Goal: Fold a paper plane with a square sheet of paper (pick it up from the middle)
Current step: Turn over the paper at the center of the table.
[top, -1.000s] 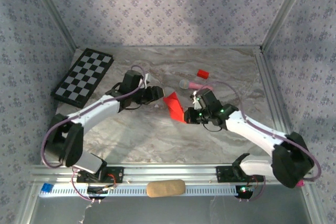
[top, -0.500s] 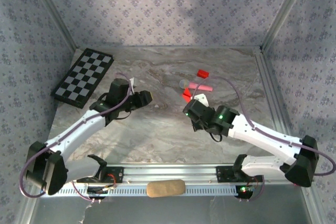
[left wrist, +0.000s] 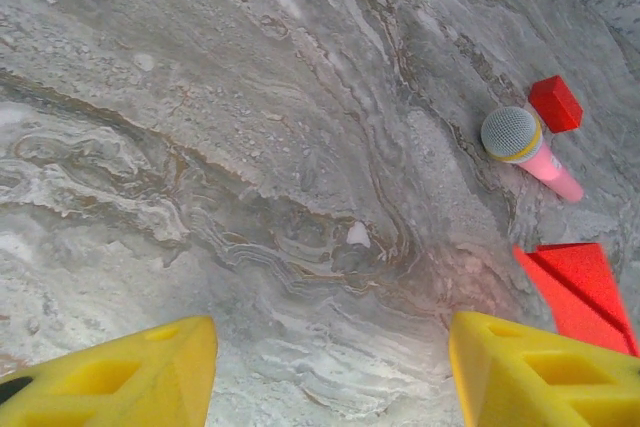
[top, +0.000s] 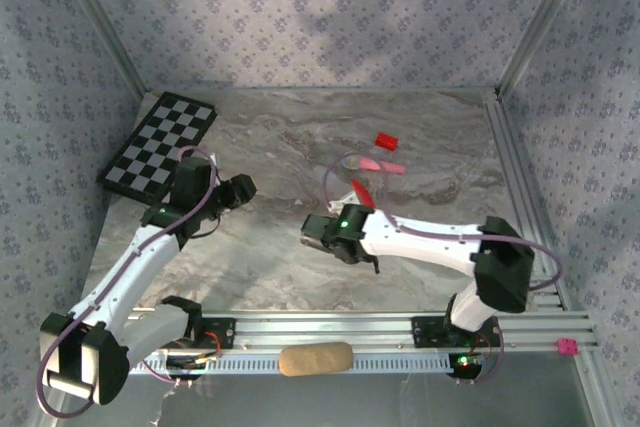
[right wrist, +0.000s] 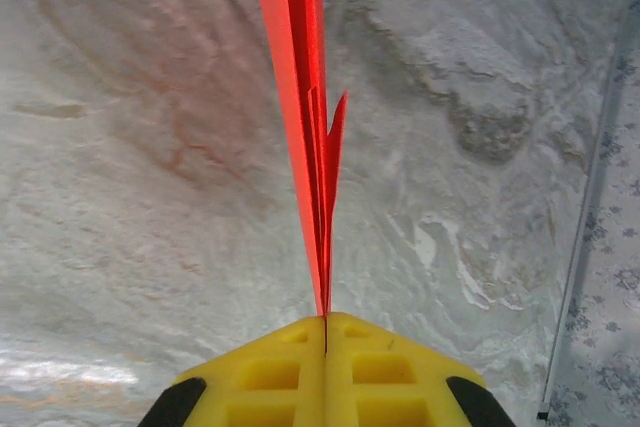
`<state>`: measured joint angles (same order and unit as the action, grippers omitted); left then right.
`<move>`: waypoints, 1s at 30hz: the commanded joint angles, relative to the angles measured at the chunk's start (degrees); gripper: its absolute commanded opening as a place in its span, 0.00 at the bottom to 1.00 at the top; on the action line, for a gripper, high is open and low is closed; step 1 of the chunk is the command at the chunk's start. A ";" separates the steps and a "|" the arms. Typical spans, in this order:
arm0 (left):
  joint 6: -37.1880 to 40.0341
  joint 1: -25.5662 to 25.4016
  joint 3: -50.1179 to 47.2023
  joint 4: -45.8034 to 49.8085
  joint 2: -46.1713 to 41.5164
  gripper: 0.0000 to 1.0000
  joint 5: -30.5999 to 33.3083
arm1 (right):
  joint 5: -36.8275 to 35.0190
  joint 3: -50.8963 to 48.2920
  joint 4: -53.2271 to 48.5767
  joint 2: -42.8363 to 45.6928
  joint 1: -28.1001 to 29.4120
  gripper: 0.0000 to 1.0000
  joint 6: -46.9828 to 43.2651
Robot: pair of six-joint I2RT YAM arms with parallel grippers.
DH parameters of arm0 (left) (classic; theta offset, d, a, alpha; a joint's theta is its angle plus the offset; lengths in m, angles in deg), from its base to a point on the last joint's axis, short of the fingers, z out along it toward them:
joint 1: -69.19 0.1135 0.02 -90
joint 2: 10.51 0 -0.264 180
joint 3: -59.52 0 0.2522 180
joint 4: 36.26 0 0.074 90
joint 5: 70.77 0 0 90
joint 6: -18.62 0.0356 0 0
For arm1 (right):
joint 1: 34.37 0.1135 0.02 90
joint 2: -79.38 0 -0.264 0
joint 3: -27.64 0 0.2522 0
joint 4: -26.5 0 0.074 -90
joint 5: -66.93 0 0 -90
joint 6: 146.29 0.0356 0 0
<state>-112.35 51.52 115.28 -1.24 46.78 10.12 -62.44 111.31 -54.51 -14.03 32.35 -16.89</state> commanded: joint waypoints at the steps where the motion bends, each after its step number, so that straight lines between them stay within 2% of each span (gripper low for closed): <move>1: 0.90 0.79 -0.51 1.74 -1.28 0.63 1.39 | 5.07 3.12 1.94 -4.66 1.37 0.02 -2.89; 6: 0.82 1.83 -0.36 2.88 -1.51 0.64 1.11 | 16.79 2.86 11.81 -8.50 1.57 0.05 -8.78; 10: 0.64 2.25 -0.59 3.06 -2.21 0.65 1.21 | 24.33 3.15 16.25 -9.57 -0.06 0.16 -7.84; 12: 0.35 2.29 -0.87 2.76 -2.20 0.65 0.25 | 28.06 2.40 19.35 -8.40 -1.41 0.24 -7.02; 17: 0.98 2.31 -0.54 0.53 0.42 0.65 -6.35 | 36.76 -5.74 31.14 0.75 -6.65 0.34 -6.07; 20: 0.81 2.05 -0.26 -1.27 3.43 0.64 -10.45 | 41.15 -11.89 37.12 5.81 -11.94 0.33 -4.79; 24: 0.42 -0.39 0.86 -3.07 7.83 0.62 -12.85 | 48.83 -19.91 45.23 9.87 -19.79 0.21 -2.31; 30: -2.05 -5.90 2.68 -5.90 13.73 0.60 -12.52 | 54.38 -24.84 52.94 9.99 -23.40 0.13 0.31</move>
<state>-113.00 47.34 115.56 -4.06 59.05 -0.76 -13.64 87.60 -7.67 -4.02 9.62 -18.83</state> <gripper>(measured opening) 0.605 0.136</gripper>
